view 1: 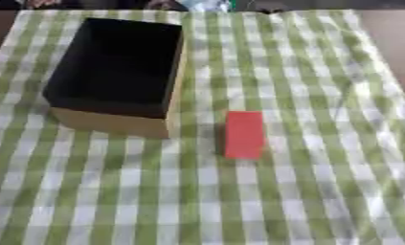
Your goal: Pick up objects on the table and place them in the box.
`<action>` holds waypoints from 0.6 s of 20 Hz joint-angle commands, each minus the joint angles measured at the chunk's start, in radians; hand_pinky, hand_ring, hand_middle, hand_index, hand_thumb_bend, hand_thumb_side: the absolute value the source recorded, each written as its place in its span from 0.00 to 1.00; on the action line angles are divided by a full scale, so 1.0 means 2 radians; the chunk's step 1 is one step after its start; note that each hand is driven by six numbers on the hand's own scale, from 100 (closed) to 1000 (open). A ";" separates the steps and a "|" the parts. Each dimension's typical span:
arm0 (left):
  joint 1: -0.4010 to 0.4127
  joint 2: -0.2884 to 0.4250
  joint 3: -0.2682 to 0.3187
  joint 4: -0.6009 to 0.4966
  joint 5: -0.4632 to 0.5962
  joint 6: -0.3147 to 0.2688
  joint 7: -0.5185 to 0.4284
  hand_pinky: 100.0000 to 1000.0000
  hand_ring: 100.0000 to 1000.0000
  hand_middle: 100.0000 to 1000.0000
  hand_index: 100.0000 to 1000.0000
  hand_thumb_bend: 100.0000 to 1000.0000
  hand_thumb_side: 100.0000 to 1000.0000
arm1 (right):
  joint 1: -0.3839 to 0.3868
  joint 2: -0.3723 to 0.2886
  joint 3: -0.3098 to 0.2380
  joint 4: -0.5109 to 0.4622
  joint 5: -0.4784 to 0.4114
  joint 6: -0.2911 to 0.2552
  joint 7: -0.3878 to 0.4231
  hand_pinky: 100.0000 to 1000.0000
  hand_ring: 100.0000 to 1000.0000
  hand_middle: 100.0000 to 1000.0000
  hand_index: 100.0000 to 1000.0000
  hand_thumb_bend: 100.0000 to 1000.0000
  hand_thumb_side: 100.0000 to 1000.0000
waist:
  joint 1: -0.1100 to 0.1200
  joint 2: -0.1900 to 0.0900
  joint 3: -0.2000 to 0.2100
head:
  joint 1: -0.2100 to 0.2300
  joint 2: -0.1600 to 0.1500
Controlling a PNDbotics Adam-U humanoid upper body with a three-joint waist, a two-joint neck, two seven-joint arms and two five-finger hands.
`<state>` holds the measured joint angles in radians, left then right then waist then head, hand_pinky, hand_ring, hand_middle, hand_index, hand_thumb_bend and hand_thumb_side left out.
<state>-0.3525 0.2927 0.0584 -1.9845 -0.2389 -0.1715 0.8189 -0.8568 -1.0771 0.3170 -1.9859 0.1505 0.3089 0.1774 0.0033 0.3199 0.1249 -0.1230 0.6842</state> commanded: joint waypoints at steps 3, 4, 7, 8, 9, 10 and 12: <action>-0.002 0.016 -0.002 -0.008 0.001 0.000 -0.004 0.60 0.71 0.66 0.60 0.00 0.78 | -0.060 0.009 0.057 -0.007 0.060 0.031 0.091 0.79 0.88 0.78 0.93 0.00 0.72 | -0.008 -0.019 -0.002 | -0.002 -0.003; -0.001 0.016 -0.002 -0.008 0.001 0.000 -0.004 0.60 0.71 0.66 0.60 0.00 0.77 | -0.070 0.015 0.066 -0.007 0.070 0.038 0.105 0.79 0.88 0.78 0.93 0.00 0.73 | -0.008 -0.020 -0.003 | -0.002 -0.003; -0.001 0.017 -0.002 -0.008 0.002 0.000 -0.005 0.60 0.71 0.67 0.60 0.00 0.77 | -0.096 0.034 0.091 -0.007 0.093 0.054 0.141 0.79 0.89 0.78 0.93 0.00 0.75 | -0.008 -0.020 -0.003 | -0.001 -0.005; 0.000 0.017 -0.002 -0.008 0.002 0.001 -0.005 0.60 0.71 0.67 0.60 0.00 0.77 | -0.102 0.040 0.097 -0.007 0.099 0.058 0.149 0.79 0.89 0.78 0.93 0.00 0.76 | -0.008 -0.021 -0.004 | 0.000 -0.005; 0.000 0.017 -0.002 -0.008 0.002 0.001 -0.005 0.60 0.71 0.67 0.60 0.00 0.77 | -0.109 0.046 0.103 -0.007 0.103 0.063 0.156 0.79 0.88 0.78 0.93 0.00 0.77 | -0.008 -0.021 -0.004 | 0.000 -0.006; 0.000 0.017 -0.002 -0.008 0.002 0.001 -0.005 0.60 0.71 0.67 0.60 0.00 0.77 | -0.114 0.051 0.108 -0.007 0.107 0.066 0.162 0.79 0.88 0.77 0.93 0.00 0.78 | -0.009 -0.021 -0.004 | 0.000 -0.006; 0.000 0.015 -0.003 -0.008 0.003 0.000 -0.006 0.60 0.71 0.67 0.60 0.00 0.77 | -0.123 0.063 0.118 -0.007 0.113 0.076 0.172 0.79 0.88 0.77 0.93 0.00 0.80 | -0.009 -0.021 -0.005 | 0.001 -0.007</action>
<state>-0.3475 0.3003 0.0528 -1.9845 -0.2368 -0.1699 0.8123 -1.0826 -0.9507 0.5515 -1.9888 0.3597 0.4513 0.5066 -0.0011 0.3145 0.1170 -0.1252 0.6787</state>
